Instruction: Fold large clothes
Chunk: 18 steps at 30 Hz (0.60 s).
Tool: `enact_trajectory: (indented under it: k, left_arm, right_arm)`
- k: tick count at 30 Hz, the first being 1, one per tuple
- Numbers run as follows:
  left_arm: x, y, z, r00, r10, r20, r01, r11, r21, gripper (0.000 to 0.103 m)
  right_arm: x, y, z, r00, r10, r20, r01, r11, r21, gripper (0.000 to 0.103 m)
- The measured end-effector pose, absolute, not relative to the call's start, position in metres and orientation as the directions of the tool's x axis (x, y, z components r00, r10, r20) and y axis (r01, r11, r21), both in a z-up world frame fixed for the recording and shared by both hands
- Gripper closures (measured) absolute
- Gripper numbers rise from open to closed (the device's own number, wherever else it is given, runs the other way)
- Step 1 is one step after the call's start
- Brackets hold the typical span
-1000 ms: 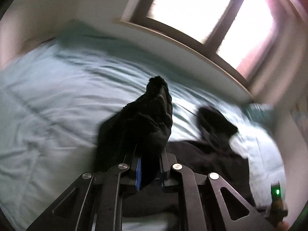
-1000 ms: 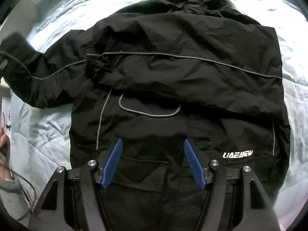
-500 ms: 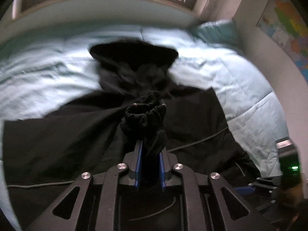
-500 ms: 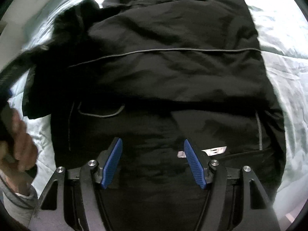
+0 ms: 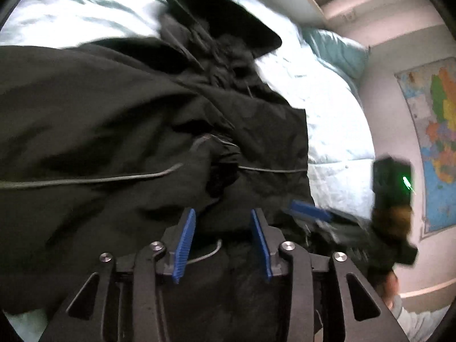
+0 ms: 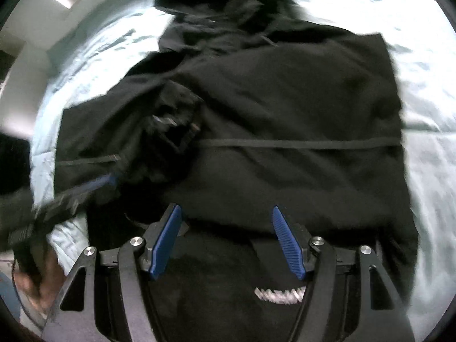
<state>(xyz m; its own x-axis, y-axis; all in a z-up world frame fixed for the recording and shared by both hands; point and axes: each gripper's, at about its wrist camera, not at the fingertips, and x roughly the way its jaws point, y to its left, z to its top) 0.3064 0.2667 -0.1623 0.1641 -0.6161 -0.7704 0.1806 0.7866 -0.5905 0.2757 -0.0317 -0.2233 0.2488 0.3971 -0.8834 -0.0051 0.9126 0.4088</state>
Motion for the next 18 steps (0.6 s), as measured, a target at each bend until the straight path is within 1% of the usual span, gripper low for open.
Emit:
enact_trajectory:
  k: [4,7,8,9,10,11,14,17,18]
  left_arm:
    - [0.296,0.296,-0.138,0.265,-0.475,-0.839,0.157,0.88,-0.449,0.059]
    - [0.293,0.318,-0.125,0.328,-0.413,-0.85,0.12,0.91,-0.396,0.059]
    - [0.293,0.327,-0.122,0.341,-0.398,-0.852,0.097,0.916,-0.389,0.059]
    - [0.293,0.336,-0.119,0.356,-0.381,-0.853,0.072,0.921,-0.382,0.059]
    - [0.294,0.343,-0.118,0.366,-0.369,-0.854,0.057,0.925,-0.375,0.059]
    - [0.296,0.35,-0.117,0.381,-0.343,-0.859,0.034,0.933,-0.358,0.059]
    - [0.302,0.366,-0.11,0.426,-0.29,-0.857,0.008,0.948,-0.317,0.059]
    - [0.314,0.362,-0.103,0.451,-0.272,-0.85,0.032,0.957,-0.289,0.059]
    - [0.318,0.359,-0.101,0.455,-0.27,-0.849,0.042,0.959,-0.282,0.059]
  right_arm:
    - [0.311,-0.004,-0.233,0.238,0.477,-0.846,-0.004,0.871,0.491,0.033]
    - [0.337,0.006,-0.252,0.216,0.511,-0.832,0.058,0.844,0.533,0.033]
    - [0.342,0.007,-0.258,0.204,0.535,-0.82,0.071,0.827,0.558,0.036]
    - [0.346,0.009,-0.264,0.195,0.57,-0.798,0.082,0.801,0.593,0.045]
    - [0.348,0.012,-0.265,0.19,0.619,-0.762,0.077,0.764,0.64,0.069]
    - [0.348,0.014,-0.261,0.198,0.629,-0.752,0.06,0.758,0.65,0.074]
    - [0.337,0.013,-0.229,0.262,0.581,-0.77,-0.01,0.8,0.6,0.079]
    - [0.323,-0.012,-0.193,0.351,0.517,-0.78,-0.028,0.839,0.544,0.08]
    - [0.317,-0.027,-0.178,0.394,0.473,-0.788,-0.027,0.863,0.505,0.08]
